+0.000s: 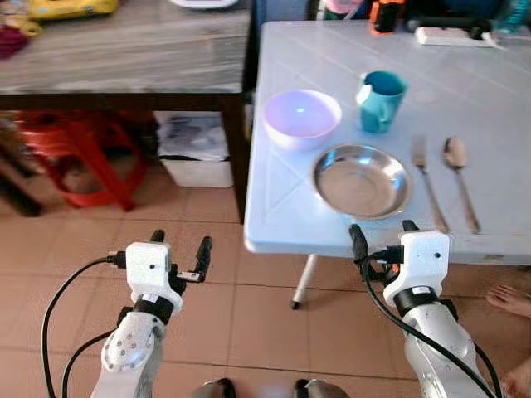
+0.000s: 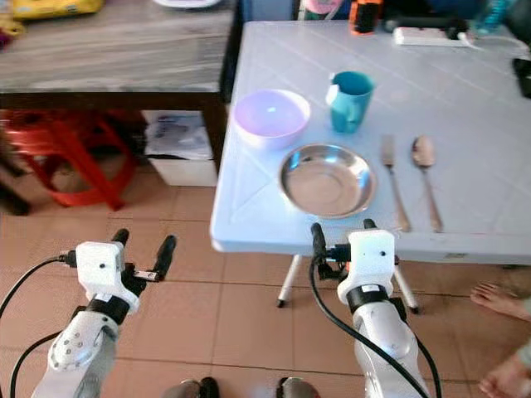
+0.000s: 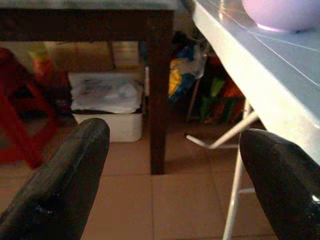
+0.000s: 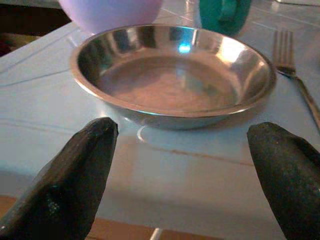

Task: Setting the table

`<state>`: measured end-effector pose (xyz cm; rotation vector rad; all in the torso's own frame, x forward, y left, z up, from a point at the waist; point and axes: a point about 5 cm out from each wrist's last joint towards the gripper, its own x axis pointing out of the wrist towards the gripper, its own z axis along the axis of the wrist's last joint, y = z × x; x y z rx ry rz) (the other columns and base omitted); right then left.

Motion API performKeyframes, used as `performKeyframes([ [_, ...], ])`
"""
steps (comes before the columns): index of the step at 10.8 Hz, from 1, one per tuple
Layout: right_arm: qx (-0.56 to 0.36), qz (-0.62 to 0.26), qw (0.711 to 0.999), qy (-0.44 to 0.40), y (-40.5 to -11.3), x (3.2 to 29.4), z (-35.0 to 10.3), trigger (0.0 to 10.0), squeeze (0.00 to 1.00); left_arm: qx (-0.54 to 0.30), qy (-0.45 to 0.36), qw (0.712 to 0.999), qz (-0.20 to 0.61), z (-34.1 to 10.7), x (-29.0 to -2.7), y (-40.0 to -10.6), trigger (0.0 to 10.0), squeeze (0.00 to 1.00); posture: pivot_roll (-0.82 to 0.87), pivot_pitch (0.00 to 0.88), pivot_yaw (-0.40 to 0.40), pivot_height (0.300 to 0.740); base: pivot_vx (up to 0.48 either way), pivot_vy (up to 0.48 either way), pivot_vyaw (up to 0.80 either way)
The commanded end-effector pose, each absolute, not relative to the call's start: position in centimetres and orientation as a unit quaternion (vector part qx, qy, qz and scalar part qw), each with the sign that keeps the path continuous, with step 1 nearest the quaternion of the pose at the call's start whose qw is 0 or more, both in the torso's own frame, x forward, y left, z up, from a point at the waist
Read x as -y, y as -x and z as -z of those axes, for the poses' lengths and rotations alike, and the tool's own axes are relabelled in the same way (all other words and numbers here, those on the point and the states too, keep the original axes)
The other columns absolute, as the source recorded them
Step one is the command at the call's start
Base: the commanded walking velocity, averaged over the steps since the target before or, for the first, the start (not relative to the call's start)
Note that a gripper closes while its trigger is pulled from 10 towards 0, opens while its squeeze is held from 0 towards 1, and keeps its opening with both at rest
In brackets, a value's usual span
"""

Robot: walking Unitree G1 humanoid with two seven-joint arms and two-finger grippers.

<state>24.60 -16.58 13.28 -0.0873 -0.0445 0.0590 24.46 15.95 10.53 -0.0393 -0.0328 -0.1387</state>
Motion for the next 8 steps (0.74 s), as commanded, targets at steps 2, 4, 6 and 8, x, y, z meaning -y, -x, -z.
performKeyframes([
  [2,0.023,-0.033,0.998,0.046,-24.3,16.7,-13.4,10.0,0.00,0.021,0.015,0.997,0.068,-10.8,-15.8,-24.6,10.0,0.00,-0.12,0.227,0.045,0.740,0.000,0.000,-0.72],
  [4,0.029,-0.038,0.998,0.051,-24.2,16.5,-13.7,10.0,0.00,0.026,-0.015,0.995,0.092,-10.8,-15.8,-23.8,10.0,0.00,-0.12,0.229,0.046,0.740,0.000,0.000,-0.52],
  [6,0.039,-0.038,0.997,0.053,-24.1,16.5,-14.2,10.0,0.00,0.020,-0.025,0.996,0.087,-10.7,-16.1,-23.3,10.0,0.00,-0.13,0.231,0.049,0.740,0.000,0.000,-0.57],
  [8,0.066,-0.037,0.995,0.067,-24.0,16.4,-15.3,10.0,0.00,0.058,-0.028,0.995,0.070,-12.5,-16.0,-23.6,10.0,0.00,-0.12,0.230,0.051,0.740,0.000,0.000,0.00],
])
